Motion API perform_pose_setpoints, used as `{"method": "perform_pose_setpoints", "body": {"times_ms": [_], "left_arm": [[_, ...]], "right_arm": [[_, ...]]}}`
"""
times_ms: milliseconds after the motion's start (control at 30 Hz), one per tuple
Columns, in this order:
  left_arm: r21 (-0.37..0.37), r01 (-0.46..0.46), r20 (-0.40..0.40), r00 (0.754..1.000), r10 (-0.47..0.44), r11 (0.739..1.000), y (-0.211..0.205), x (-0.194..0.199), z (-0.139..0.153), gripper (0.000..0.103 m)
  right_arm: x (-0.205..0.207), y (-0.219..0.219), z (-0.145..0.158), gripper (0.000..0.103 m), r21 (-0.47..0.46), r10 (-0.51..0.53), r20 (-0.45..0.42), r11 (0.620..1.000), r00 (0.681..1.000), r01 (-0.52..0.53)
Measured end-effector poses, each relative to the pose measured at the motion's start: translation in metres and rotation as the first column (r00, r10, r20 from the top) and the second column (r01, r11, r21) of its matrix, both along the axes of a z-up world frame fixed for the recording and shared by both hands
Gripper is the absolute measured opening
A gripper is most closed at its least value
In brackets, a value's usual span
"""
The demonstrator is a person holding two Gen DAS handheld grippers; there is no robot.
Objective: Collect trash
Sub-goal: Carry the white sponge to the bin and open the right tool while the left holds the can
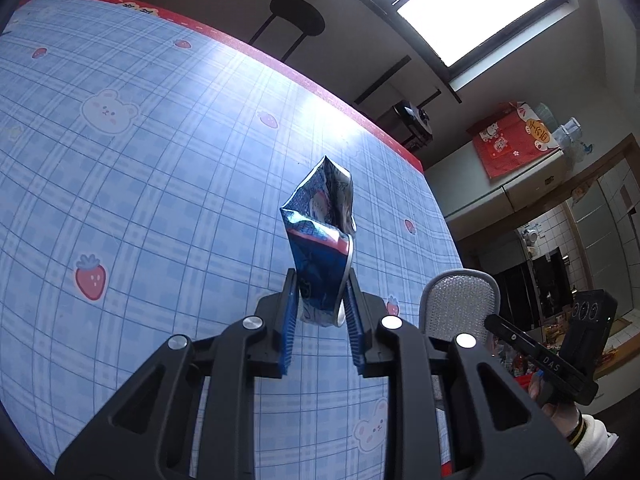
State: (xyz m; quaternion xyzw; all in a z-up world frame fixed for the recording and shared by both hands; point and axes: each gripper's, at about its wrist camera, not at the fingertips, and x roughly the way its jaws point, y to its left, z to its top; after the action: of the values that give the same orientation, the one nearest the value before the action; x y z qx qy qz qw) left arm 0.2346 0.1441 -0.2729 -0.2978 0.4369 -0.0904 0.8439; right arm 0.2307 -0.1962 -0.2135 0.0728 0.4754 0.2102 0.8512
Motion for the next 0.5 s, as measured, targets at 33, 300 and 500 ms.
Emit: {"method": "perform_pose_setpoints", "body": {"times_ms": [33,300,500], "left_arm": [[0.020,-0.001,0.016,1.000,0.001,1.000,0.002,-0.005,0.008,0.025],[0.110,-0.018,0.154,0.988,0.001,0.994,0.006,-0.043,0.079,0.025],[0.161,-0.005,0.234,0.972,-0.033,0.987,-0.010,-0.064,0.129,0.025]], "right_arm": [[-0.002,-0.001,0.005,0.014,0.004,-0.001,0.013,1.000,1.000,0.001],[-0.025,-0.025,0.048,0.014,0.052,-0.049,0.129,0.998,0.990,0.042],[-0.049,-0.060,0.081,0.014,0.086,-0.110,0.231,0.992,0.967,0.092]]}}
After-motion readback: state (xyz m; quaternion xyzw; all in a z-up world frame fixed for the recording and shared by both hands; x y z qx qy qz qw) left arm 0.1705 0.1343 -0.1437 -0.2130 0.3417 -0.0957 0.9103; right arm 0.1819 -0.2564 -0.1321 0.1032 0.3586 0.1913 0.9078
